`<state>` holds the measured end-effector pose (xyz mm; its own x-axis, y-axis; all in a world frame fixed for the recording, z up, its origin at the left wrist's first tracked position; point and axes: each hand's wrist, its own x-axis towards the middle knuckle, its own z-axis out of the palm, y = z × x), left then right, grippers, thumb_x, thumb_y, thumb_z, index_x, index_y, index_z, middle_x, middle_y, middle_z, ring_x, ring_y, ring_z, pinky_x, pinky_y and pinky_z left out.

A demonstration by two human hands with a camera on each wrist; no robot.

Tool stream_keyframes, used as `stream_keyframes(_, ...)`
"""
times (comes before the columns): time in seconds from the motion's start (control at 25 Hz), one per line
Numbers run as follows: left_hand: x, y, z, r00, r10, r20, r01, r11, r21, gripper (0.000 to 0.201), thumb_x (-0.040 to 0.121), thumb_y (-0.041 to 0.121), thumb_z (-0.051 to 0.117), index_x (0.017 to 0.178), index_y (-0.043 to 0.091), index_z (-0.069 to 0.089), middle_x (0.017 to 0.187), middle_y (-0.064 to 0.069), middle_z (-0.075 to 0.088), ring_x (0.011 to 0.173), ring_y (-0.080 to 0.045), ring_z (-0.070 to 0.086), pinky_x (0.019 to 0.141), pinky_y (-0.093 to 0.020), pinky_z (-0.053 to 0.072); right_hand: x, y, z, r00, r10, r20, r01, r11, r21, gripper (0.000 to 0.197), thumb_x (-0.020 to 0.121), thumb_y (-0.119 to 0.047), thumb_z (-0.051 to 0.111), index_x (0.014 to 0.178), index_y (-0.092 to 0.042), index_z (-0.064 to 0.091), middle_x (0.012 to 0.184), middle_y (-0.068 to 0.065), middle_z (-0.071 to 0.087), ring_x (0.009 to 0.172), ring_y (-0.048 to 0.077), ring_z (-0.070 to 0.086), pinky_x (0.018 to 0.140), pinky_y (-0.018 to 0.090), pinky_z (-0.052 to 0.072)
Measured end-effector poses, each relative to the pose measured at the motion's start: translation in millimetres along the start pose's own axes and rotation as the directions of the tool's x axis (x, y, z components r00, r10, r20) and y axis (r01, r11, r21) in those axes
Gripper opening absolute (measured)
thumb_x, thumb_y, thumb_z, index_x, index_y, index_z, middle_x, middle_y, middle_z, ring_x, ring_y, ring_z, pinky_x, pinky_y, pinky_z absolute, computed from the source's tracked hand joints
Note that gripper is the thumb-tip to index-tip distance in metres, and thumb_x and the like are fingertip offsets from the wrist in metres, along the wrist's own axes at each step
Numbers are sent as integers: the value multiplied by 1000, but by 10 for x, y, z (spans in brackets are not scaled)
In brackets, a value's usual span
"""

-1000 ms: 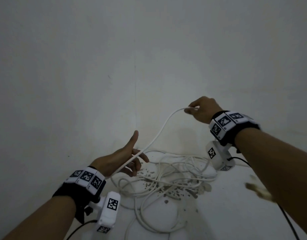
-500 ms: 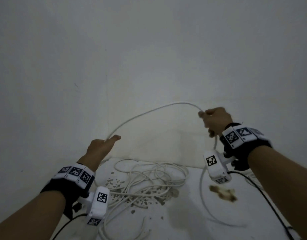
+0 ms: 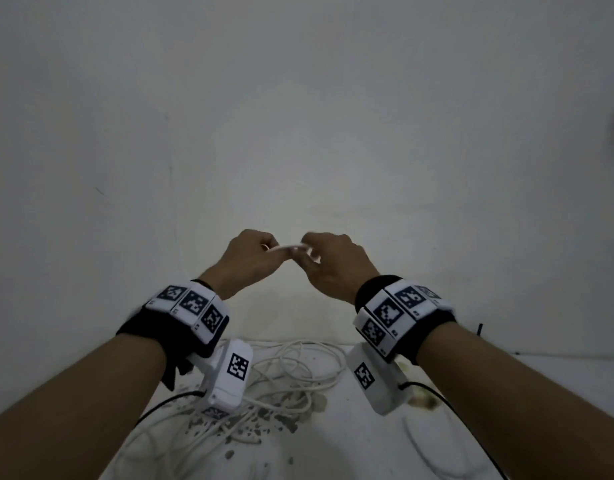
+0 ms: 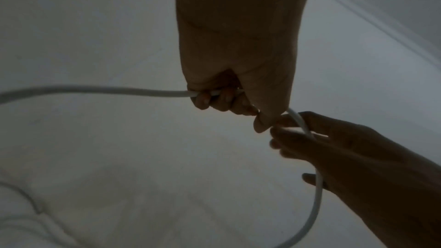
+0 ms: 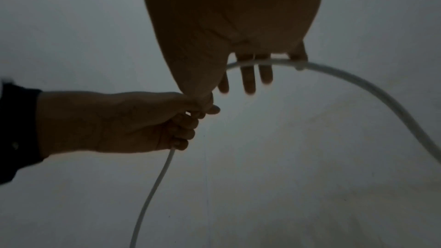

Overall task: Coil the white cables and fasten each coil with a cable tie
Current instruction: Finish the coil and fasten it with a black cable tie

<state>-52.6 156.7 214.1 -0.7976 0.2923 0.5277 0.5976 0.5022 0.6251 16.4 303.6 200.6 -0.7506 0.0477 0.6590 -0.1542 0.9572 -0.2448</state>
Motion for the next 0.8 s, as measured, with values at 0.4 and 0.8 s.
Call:
stream_keyframes(0.4,-644,-1061,333,769,-535,350,637,688,-348,53,80,65,65,69,13,62,91,-10,76,90,-27,72,85,-37,50,53,292,-177,862,433,-265,-124,685,717,42,102,-48,45,88,-13,63,60,-5,45,58,21,46,56,40,52)
stream_keyframes(0.8,-102,-417,-3,702,-355,617,683,581,-443,61,82,80,41,75,19,34,62,4,19,39,-8,11,39,-16,9,-267,671,17,906,421,-39,-421,907,-3,86,97,-29,53,158,-20,-6,158,23,12,146,38,17,116,52,22)
